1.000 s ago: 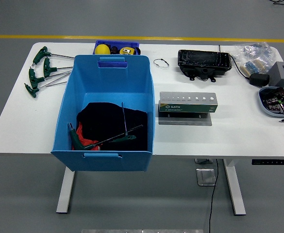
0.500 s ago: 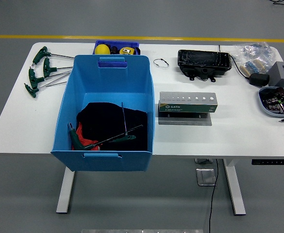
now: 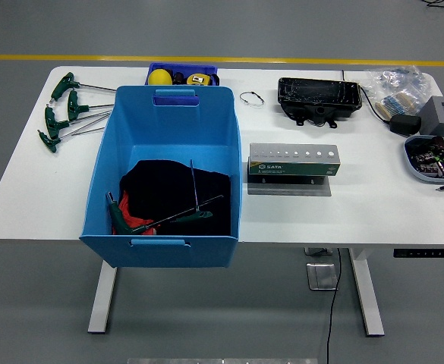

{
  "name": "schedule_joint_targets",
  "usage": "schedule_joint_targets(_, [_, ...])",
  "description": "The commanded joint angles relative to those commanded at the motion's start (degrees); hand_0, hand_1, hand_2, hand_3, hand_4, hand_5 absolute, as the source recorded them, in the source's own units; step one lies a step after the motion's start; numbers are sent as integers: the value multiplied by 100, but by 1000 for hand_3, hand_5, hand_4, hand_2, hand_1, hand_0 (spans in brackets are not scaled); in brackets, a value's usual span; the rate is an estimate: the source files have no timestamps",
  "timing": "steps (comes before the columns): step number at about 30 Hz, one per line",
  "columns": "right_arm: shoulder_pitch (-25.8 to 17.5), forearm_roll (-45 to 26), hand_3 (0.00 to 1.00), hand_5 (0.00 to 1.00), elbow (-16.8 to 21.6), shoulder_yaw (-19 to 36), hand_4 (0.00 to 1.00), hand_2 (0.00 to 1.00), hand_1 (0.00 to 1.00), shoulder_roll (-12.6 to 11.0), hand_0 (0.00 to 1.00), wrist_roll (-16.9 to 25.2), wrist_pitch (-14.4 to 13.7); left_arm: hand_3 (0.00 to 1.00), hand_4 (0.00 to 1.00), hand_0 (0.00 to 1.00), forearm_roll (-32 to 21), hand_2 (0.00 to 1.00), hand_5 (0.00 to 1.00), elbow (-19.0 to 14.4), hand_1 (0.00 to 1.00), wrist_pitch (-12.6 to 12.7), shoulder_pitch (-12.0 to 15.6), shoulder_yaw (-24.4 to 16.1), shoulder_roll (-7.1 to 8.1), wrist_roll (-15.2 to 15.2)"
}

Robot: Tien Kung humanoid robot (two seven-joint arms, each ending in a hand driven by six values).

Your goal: Lift tool from toolbox,place it in box,lift tool from toolbox,place it in box

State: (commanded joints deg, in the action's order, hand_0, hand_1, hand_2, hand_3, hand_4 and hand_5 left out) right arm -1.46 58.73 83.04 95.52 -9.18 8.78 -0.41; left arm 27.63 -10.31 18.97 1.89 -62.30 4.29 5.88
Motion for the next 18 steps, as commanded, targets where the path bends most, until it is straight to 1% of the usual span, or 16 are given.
schedule_joint_targets(1, [22, 1, 914, 931, -7, -17, 998, 854, 791, 13, 814, -8, -4, 794, 859, 631, 8, 703, 789, 0, 624, -9, 6, -7, 0, -6])
schedule_joint_targets(11, [165, 92, 912, 931, -55, -152, 998, 849, 783, 84, 809, -96, 71, 793, 859, 628, 0, 698, 788, 0, 620, -25, -7, 23, 27, -18])
schedule_joint_targets(18, [213, 111, 907, 931, -76, -224, 998, 849, 781, 96, 807, -127, 90, 792, 859, 625, -172, 697, 788, 0, 622, -17, -18, 178, 13, 8])
